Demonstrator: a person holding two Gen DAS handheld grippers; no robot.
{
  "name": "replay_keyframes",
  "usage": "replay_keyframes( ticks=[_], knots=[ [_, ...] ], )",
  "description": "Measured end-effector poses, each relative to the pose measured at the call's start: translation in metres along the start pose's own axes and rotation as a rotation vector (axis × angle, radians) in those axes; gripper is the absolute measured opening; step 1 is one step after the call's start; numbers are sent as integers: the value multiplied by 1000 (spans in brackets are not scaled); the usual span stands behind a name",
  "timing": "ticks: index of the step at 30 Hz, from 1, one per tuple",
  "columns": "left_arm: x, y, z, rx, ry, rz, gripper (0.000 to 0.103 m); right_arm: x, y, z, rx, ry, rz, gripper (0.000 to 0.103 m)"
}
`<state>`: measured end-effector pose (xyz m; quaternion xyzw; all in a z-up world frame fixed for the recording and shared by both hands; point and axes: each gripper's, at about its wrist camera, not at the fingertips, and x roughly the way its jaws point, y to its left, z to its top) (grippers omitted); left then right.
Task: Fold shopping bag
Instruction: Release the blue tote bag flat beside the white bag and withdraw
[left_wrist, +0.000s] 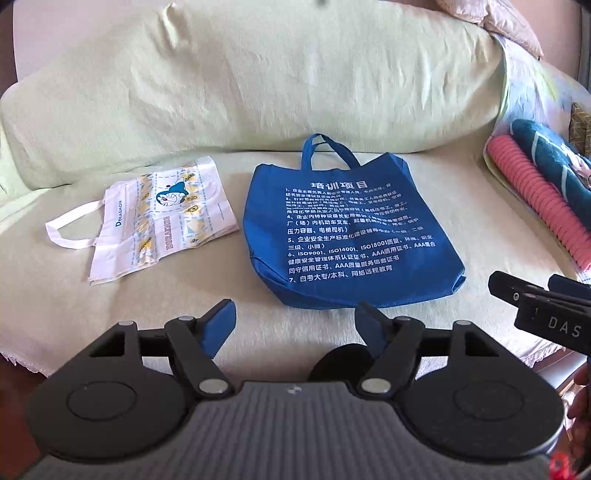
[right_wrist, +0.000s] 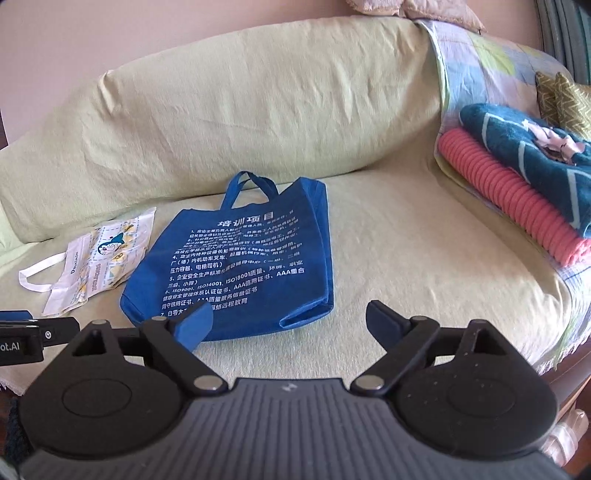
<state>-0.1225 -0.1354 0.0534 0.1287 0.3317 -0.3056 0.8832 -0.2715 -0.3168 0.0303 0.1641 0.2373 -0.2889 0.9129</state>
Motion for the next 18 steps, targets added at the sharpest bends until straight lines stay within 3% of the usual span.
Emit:
replay_keyframes(
  ticks=[7,12,18],
  knots=[
    [-2,5,2,-12,-13,-2,76,0,12,3,-44,-25,-28,101],
    [6,8,1,-22,-20,-34,81,11,24,2,-112,4,-83,101],
    [28,13,-2,-34,33,-79,83,28,31,1,-146,56,-148,101]
  ],
)
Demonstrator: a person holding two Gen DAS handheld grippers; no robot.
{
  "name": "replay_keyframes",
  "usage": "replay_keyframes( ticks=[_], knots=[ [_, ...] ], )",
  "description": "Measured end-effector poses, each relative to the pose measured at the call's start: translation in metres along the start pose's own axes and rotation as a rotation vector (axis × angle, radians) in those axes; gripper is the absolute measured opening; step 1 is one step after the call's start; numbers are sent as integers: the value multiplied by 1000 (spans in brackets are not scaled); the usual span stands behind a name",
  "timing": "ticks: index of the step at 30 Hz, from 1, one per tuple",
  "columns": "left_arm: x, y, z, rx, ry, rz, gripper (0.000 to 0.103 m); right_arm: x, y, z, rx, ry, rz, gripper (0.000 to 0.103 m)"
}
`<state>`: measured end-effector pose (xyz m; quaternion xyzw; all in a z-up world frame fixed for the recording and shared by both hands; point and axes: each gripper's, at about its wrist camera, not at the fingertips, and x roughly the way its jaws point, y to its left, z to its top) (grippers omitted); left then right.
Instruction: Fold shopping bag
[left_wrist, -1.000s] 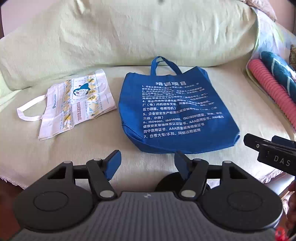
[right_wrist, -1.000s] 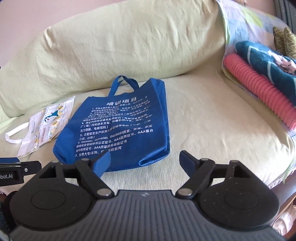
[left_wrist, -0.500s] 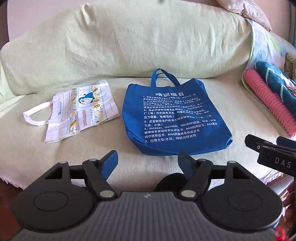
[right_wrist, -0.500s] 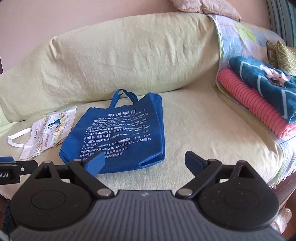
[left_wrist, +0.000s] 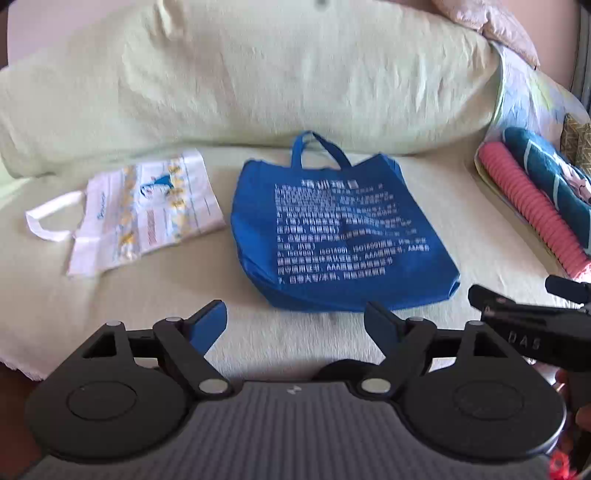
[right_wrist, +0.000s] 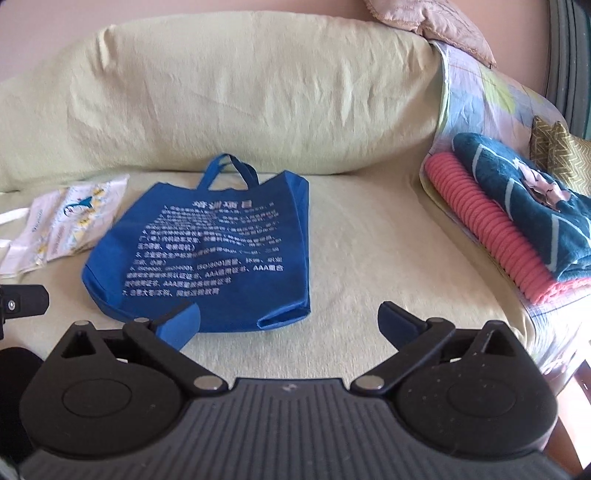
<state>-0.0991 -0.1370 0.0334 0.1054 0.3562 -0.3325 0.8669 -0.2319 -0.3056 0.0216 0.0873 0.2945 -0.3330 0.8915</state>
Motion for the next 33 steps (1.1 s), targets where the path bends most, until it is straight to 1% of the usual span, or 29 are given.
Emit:
replay_keyframes(
  ticks=[7,11,17,20,21,22,23,24,25,26,28,31,33],
  knots=[
    [19,7,5,-31,40,-23,86,6,-2,6,37,14,-38,101],
    [30,9,10,-42,52,-25,92,14,-9,7,81,31,-38,101],
    [57,12,11,-103,89,-22,92,37,-17,3,94,79,-8,101],
    [70,16,11,-145,112,-18,92,52,-23,0,110,90,27,101],
    [76,20,10,-170,122,-11,92,56,-26,-2,128,76,54,101],
    [80,24,10,-184,121,-3,92,58,-29,-4,145,55,87,93],
    [83,27,10,-196,117,7,92,59,-30,-5,158,34,114,79],
    [86,30,10,-209,112,16,92,63,-32,-5,175,16,152,68],
    [90,34,10,-225,108,25,92,68,-35,-6,195,-1,199,39],
    [94,38,11,-251,104,31,92,73,-37,-5,214,-6,232,22],
    [102,45,13,-301,105,22,92,84,-37,-3,223,0,269,21],
    [115,57,16,-385,115,-4,92,96,-33,0,174,-5,255,21],
    [124,64,17,-437,117,-17,92,112,-32,2,168,30,265,21]
  ],
)
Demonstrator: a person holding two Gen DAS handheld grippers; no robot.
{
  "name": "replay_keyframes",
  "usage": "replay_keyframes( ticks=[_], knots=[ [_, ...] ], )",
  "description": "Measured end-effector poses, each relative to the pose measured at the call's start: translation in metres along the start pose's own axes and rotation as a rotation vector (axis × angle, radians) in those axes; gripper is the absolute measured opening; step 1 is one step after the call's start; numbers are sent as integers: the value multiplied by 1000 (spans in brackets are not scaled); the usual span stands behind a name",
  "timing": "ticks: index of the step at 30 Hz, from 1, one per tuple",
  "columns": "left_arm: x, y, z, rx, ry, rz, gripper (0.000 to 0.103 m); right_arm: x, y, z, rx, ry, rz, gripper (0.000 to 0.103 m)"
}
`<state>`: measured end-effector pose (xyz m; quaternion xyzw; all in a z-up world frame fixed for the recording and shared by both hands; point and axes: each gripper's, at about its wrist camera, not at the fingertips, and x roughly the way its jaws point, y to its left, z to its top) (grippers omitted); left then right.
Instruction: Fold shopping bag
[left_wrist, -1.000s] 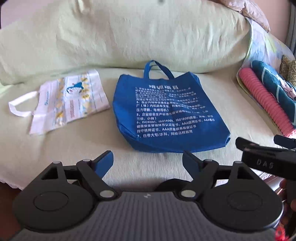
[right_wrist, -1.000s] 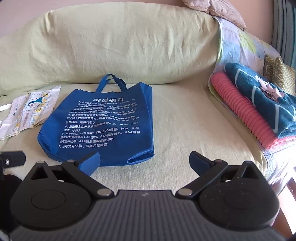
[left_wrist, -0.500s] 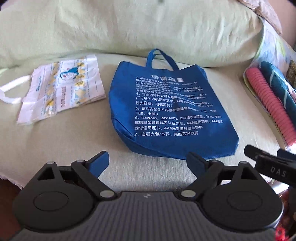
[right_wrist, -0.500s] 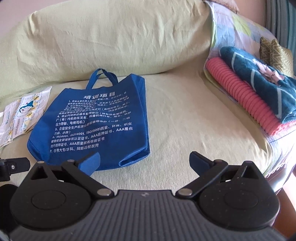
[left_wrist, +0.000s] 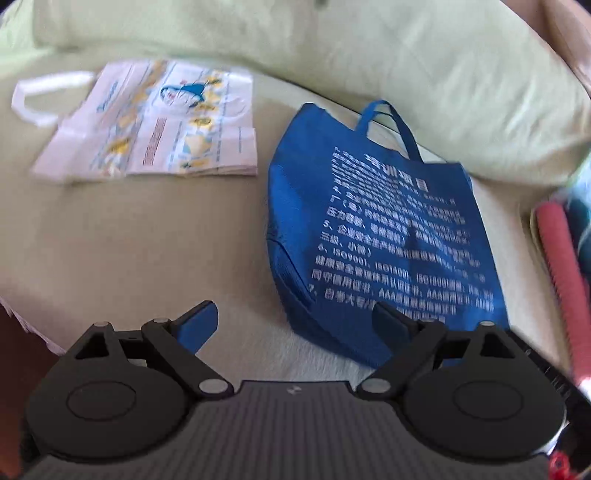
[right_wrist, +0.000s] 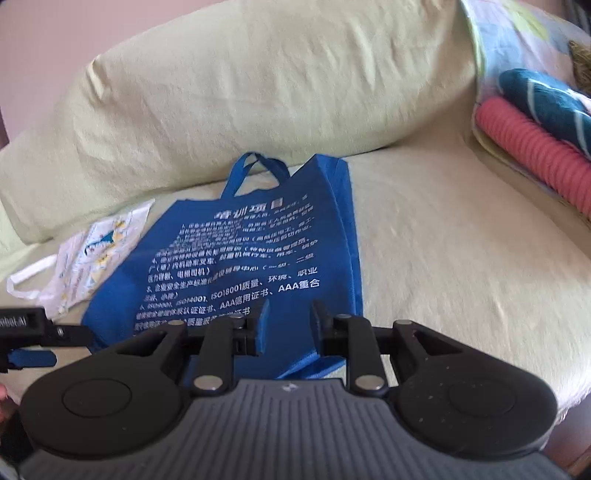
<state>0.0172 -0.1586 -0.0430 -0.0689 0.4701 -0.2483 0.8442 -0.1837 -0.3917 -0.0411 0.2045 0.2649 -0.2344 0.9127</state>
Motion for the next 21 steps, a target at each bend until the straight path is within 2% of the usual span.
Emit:
replay_keyframes(
  ticks=[3,4,7,9,12,13,15,18,21],
  knots=[
    [17,6,9,-36,11,19,92,17,-6,-1,9,44,-2,23],
    [22,7,11,-39,8,29,92,21,-8,-3,15,52,-6,26],
    [34,8,15,-35,-7,49,92,27,-12,-6,20,68,-3,31],
    [43,7,15,-21,-23,62,88,30,-14,-8,19,74,0,32],
    [48,4,13,27,-55,22,44,36,-16,-10,16,86,7,33],
    [50,1,13,77,-57,-3,8,38,-16,-12,12,88,9,33],
    [49,-11,12,199,-79,-8,9,40,-16,-14,0,88,13,33],
    [36,-37,7,397,-165,4,8,41,-18,-16,0,77,27,34],
    [15,-74,-4,674,-273,4,8,40,-28,-16,78,72,70,35]
  ],
)
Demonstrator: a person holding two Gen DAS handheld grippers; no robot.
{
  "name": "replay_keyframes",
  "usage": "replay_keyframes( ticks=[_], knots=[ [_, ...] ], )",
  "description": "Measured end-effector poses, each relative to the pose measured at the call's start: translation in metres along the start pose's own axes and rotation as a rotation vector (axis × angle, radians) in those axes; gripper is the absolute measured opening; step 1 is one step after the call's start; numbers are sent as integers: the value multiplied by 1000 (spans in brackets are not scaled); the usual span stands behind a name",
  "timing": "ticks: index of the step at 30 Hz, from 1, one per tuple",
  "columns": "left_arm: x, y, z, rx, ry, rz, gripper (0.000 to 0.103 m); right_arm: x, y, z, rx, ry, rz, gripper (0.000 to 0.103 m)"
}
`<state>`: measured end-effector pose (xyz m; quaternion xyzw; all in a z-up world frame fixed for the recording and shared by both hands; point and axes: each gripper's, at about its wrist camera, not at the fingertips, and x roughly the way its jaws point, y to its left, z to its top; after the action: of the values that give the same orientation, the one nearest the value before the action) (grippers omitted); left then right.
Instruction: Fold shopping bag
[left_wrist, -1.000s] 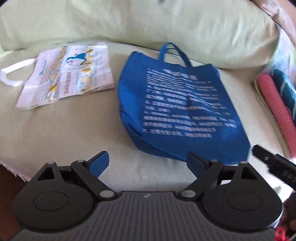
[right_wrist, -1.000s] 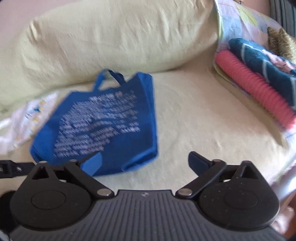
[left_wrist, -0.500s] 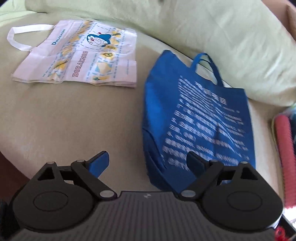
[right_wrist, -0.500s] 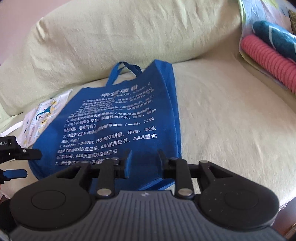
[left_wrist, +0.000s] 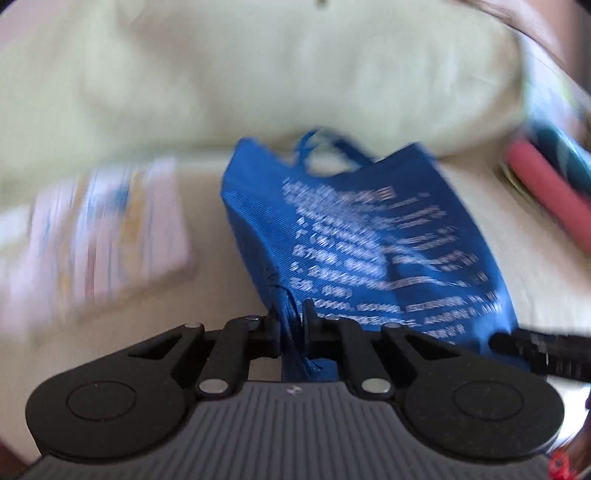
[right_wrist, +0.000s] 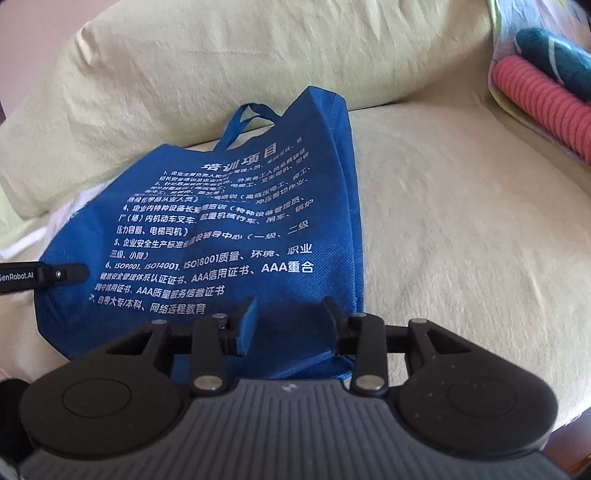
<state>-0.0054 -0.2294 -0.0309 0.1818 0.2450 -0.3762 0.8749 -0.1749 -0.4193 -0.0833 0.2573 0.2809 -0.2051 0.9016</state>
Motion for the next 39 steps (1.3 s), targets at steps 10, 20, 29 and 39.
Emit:
replay_keyframes(
  ticks=[10,20,29,39],
  knots=[
    [-5,-108,31,467,-88,-181,10,5,-63,4,464,43,239,31],
    [21,-147,15,524,-20,-260,14,-20,-88,14,524,-9,168,34],
    [26,-146,19,446,-4,-274,20,4,-71,38,484,18,229,45],
    [-22,-102,26,411,-27,-358,27,31,-54,53,258,30,110,6]
  ],
)
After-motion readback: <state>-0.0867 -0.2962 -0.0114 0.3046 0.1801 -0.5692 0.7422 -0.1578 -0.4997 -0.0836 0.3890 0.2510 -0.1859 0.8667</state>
